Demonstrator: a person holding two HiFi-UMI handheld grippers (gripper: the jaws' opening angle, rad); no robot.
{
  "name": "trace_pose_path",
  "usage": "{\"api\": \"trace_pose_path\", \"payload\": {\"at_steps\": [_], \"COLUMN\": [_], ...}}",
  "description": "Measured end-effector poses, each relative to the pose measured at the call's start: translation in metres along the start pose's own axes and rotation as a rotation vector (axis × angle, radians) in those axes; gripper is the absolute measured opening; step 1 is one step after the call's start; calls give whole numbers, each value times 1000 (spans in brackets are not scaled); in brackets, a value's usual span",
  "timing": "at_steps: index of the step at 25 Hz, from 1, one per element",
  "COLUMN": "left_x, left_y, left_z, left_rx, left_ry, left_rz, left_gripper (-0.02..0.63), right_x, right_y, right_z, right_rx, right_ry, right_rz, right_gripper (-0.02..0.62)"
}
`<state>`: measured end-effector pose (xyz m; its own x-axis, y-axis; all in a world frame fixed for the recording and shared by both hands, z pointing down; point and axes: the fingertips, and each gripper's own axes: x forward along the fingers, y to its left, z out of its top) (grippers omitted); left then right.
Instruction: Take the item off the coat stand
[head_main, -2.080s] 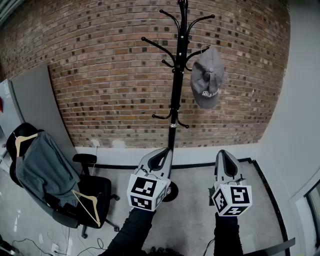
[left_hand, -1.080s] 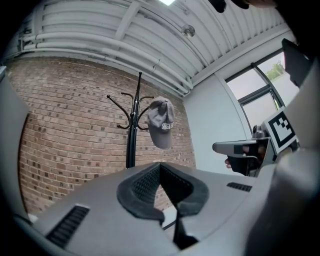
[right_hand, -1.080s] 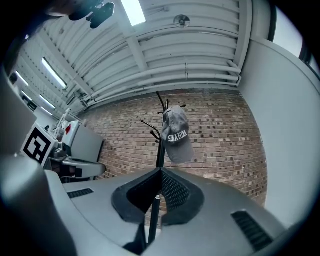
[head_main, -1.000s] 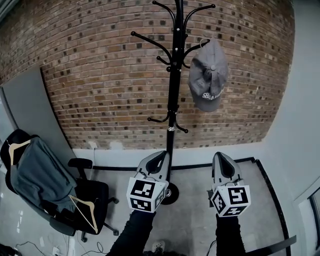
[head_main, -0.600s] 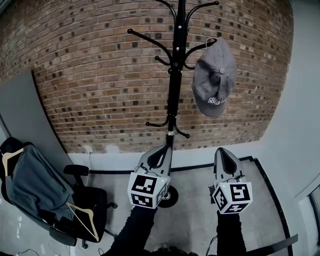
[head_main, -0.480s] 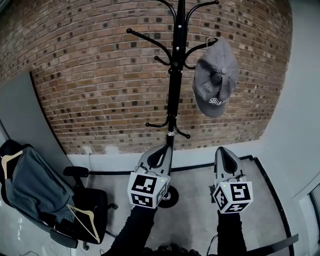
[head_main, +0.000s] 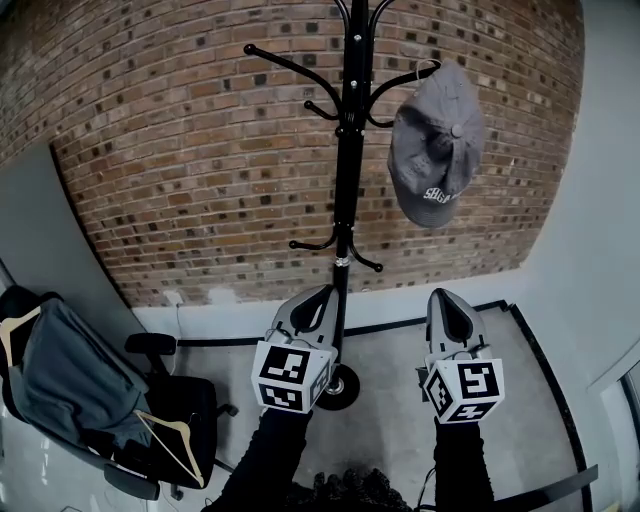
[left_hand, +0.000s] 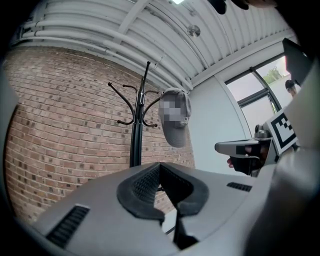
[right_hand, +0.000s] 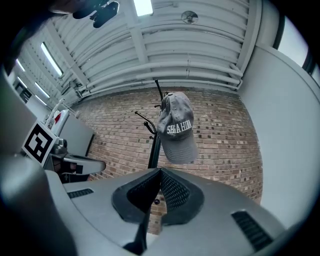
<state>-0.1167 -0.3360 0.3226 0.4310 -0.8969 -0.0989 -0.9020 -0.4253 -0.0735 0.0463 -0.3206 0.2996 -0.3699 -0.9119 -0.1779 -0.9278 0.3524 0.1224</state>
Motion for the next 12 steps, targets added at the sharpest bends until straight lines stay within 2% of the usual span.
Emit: {"api": "trace_pose_path", "payload": {"at_steps": [12], "left_x": [40], "left_y": [1], "left_z": [0], "left_rx": [22], "left_ry": [-4], "left_rz": [61], "left_gripper": [5], "right_x": [41], "right_y": [-21], "right_z": [-9], "right_rx": [-7], "right_ry": [-9], "right_rz": [105], "right_gripper": [-11]}}
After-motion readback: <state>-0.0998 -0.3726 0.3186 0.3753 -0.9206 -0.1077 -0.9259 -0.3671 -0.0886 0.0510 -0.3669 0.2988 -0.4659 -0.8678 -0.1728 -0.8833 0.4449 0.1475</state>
